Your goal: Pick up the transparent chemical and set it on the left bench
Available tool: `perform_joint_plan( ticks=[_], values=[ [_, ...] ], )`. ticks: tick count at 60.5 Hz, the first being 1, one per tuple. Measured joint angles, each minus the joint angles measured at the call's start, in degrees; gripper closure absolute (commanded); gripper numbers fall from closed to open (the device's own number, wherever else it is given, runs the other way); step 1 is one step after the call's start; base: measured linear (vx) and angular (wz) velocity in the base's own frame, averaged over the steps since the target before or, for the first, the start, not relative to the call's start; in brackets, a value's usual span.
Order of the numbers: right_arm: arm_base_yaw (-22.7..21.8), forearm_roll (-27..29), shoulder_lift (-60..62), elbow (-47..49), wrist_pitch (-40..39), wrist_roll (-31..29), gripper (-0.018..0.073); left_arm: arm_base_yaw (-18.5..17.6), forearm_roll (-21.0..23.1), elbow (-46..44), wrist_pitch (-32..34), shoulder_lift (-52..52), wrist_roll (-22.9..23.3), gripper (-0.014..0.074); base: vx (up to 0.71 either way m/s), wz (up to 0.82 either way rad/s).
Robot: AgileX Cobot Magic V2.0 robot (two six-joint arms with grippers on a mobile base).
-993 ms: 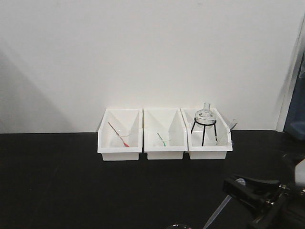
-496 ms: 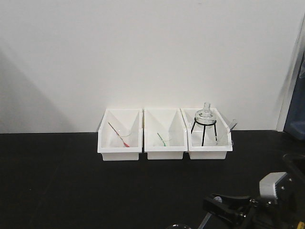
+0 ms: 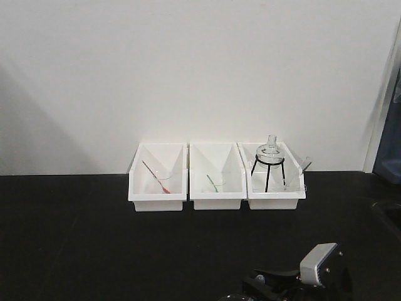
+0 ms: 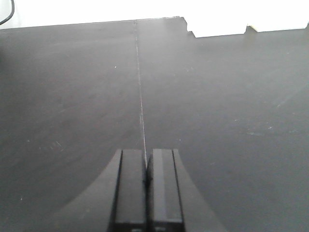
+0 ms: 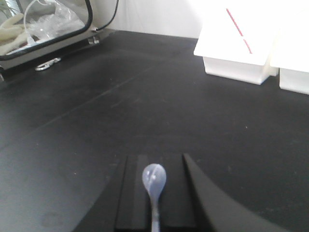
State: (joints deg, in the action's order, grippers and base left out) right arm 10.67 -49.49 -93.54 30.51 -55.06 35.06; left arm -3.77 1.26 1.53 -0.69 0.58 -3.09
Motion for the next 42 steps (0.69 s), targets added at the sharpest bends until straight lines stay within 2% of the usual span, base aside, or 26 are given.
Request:
perform_joint_plan(
  ticks=[6,11,20,28,34,42],
  values=[
    [0.0,0.11,-0.34,0.05,0.12,-0.23,0.0107,0.0,0.0,0.0,0.0,0.0,0.0,0.06,0.0,0.0],
    [0.0,0.69,-0.34,0.05,0.12,-0.5,0.0028,0.0,0.0,0.0,0.0,0.0,0.0,0.06,0.0,0.0],
    [0.0,1.42,-0.34,0.15,0.06,-1.33,-0.001,0.0,0.0,0.0,0.0,0.0,0.0,0.06,0.0,0.0],
    [0.0,2.01,0.17,0.15,0.06,-1.68,0.0022,0.0,0.0,0.0,0.0,0.0,0.0,0.06,0.0,0.0],
    [0.0,4.31,2.45,0.15,0.42,-1.79,0.0098,0.0,0.0,0.0,0.0,0.0,0.0,0.06,0.0,0.0],
    [0.0,9.63,8.71,0.15,5.06,-1.91,0.0305,0.0,0.0,0.0,0.0,0.0,0.0,0.06,0.0,0.0]
  ],
)
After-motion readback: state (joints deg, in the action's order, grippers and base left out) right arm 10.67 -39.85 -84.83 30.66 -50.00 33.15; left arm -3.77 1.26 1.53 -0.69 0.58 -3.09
